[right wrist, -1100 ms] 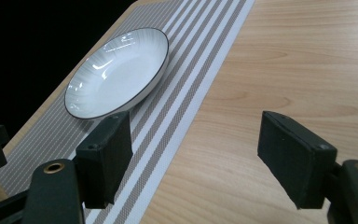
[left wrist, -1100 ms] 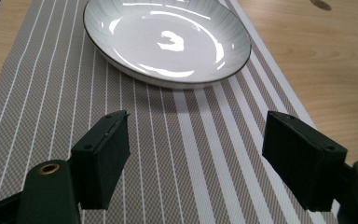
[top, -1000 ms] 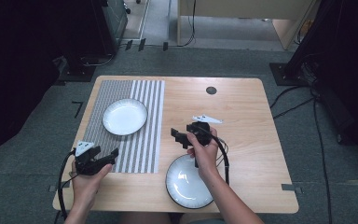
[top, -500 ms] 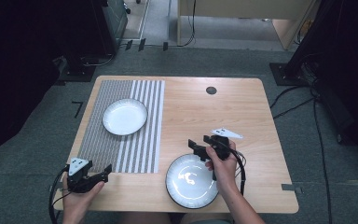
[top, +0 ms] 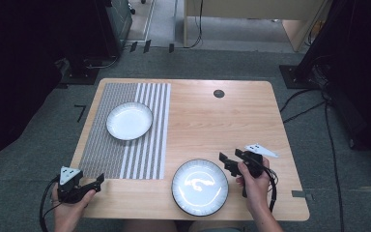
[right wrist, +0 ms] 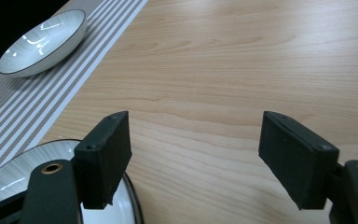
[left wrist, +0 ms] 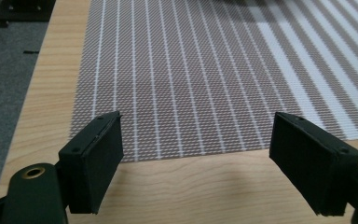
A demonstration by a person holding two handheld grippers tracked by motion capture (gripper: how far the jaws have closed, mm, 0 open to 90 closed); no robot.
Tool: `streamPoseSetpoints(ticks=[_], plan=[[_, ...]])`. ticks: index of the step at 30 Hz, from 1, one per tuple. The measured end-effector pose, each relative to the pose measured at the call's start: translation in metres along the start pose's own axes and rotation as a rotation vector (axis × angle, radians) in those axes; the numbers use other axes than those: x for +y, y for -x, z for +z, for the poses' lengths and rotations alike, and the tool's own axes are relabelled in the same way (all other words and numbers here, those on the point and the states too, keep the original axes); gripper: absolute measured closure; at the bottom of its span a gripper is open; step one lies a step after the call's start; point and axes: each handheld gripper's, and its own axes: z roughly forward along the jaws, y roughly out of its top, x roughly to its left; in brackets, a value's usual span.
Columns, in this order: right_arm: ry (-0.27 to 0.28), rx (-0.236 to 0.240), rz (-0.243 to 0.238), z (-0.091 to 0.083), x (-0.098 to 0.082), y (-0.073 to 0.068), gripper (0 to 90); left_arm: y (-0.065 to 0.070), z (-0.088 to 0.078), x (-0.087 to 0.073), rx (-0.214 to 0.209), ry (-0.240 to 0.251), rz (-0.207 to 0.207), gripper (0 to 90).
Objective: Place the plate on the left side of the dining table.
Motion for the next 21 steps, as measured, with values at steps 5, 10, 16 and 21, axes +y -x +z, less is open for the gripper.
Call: streamPoseSetpoints(ticks=[5,10,16,21], plan=[[0.013,-0.032,0.017,-0.016,-0.003,0.019,25.4,-0.007,0.004,-0.003,0.023,-0.038,-0.004,16.4],[0.027,-0.064,0.040,-0.030,-0.006,0.037,25.4,-0.009,0.005,-0.003,0.014,-0.037,-0.024,16.4],[0.032,-0.102,0.062,-0.044,-0.011,0.057,25.4,-0.007,0.006,-0.004,0.022,-0.043,0.002,14.8],[0.028,-0.141,0.081,-0.055,-0.017,0.075,25.4,-0.005,0.008,-0.004,0.037,-0.045,0.019,13.9]])
